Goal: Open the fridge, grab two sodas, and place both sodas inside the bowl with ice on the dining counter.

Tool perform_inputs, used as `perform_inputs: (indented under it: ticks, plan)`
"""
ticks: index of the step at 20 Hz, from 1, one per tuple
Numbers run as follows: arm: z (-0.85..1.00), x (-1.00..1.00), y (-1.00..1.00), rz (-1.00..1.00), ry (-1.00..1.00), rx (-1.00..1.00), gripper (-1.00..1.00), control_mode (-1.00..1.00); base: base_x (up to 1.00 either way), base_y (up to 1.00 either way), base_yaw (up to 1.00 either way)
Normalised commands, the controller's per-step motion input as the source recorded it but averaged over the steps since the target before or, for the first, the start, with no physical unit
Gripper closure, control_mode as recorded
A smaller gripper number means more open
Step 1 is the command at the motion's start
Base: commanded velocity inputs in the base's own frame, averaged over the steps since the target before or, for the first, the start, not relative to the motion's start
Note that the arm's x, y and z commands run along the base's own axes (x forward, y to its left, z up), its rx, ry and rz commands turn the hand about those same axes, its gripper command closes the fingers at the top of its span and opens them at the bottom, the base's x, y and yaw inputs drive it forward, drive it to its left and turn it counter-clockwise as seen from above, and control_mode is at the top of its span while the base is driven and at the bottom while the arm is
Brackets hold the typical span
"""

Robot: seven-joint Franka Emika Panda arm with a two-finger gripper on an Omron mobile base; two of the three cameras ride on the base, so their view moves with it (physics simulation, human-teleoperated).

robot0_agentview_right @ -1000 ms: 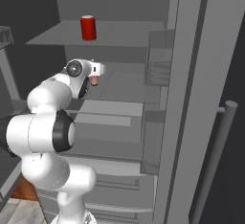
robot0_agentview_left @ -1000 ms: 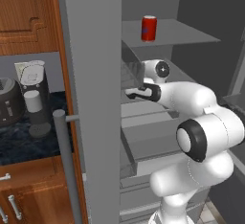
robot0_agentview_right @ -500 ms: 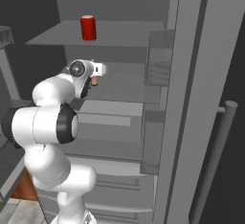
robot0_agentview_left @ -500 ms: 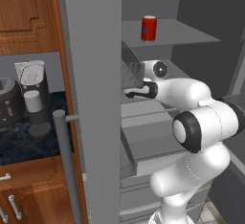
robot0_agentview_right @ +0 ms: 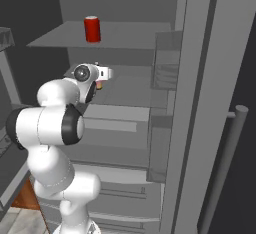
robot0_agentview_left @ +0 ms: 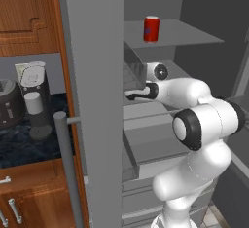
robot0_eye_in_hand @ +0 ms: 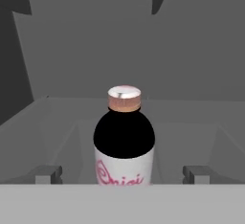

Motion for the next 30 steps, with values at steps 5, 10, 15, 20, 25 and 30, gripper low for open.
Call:
perform_inputs:
  ticks: [5, 10, 15, 20, 25, 30]
  plan:
    - [-0.03, 0.08, 0.00, 0.00, 0.00, 0.00, -1.00, -1.00, 0.00, 0.00, 0.00]
    - [-0.04, 0.10, 0.00, 0.00, 0.00, 0.00, 1.00, -1.00, 0.00, 0.00, 0.00]
    - [-0.06, 0.10, 0.00, 0.00, 0.00, 0.00, 1.00, -1.00, 0.00, 0.00, 0.00]
    - [-0.06, 0.08, 0.00, 0.00, 0.00, 0.00, 1.00, -1.00, 0.00, 0.00, 0.00]
    - [-0.04, 0.00, 0.00, 0.00, 0.00, -0.04, 1.00, -1.00, 0.00, 0.00, 0.00]
    - [-0.03, 0.00, 0.00, 0.00, 0.00, -0.03, 1.00, -1.00, 0.00, 0.00, 0.00]
